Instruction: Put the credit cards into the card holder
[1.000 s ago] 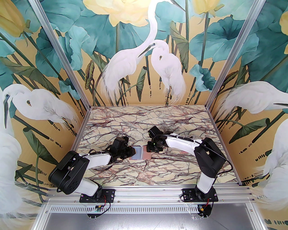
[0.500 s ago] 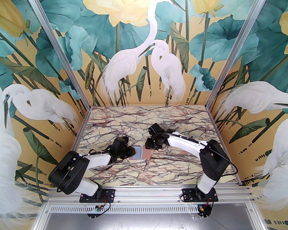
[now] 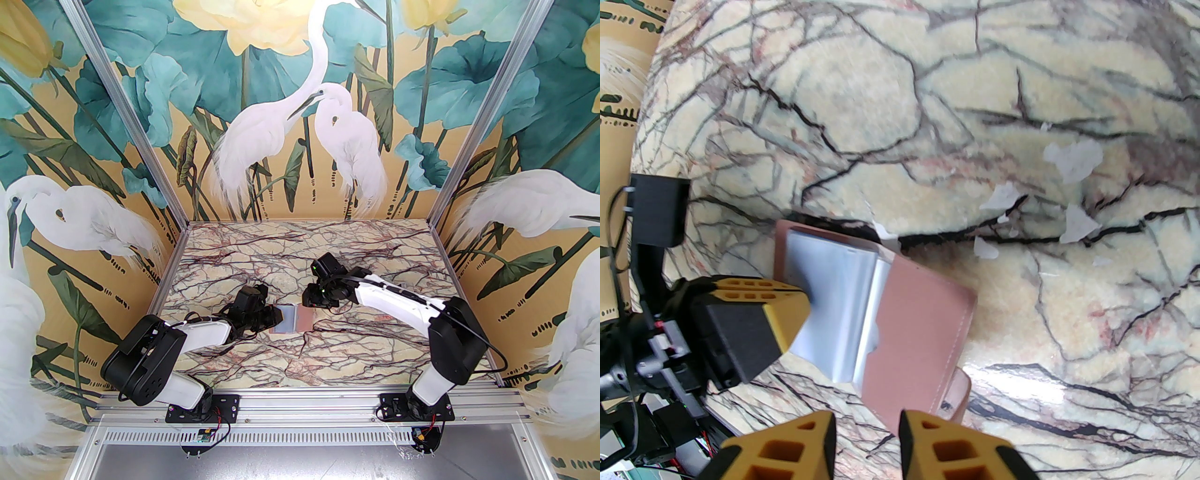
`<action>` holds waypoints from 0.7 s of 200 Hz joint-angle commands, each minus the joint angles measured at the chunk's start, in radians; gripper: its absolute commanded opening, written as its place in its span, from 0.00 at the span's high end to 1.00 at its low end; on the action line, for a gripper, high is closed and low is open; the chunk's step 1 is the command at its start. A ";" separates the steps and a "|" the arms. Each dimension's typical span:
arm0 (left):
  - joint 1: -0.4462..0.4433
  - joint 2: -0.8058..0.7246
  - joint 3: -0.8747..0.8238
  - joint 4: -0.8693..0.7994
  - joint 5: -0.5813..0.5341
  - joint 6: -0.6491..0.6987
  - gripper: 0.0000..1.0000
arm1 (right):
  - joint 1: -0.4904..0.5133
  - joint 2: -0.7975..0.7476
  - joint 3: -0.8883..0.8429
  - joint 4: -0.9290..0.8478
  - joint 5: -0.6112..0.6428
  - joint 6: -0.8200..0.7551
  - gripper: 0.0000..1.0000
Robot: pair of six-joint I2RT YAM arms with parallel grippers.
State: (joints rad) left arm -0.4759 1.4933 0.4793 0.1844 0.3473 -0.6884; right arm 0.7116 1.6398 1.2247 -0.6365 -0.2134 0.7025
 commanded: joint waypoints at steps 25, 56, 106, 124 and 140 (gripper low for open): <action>0.011 0.006 -0.029 -0.043 -0.025 -0.005 0.83 | -0.139 -0.121 0.033 -0.232 0.224 -0.108 0.62; 0.011 0.003 -0.032 -0.040 -0.027 -0.005 0.83 | -0.290 -0.187 0.011 -0.335 0.342 -0.185 0.53; 0.011 0.001 -0.033 -0.039 -0.027 -0.006 0.83 | -0.482 -0.171 0.036 -0.452 0.529 -0.287 0.43; 0.011 0.003 -0.033 -0.039 -0.027 -0.007 0.83 | -0.527 -0.146 0.039 -0.468 0.569 -0.315 0.40; 0.011 0.002 -0.033 -0.039 -0.027 -0.005 0.83 | -0.553 -0.122 0.035 -0.458 0.536 -0.327 0.40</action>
State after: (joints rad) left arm -0.4759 1.4921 0.4728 0.1959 0.3473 -0.6880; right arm 0.1905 1.4784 1.2369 -1.0546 0.2794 0.4347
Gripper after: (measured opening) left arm 0.174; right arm 0.596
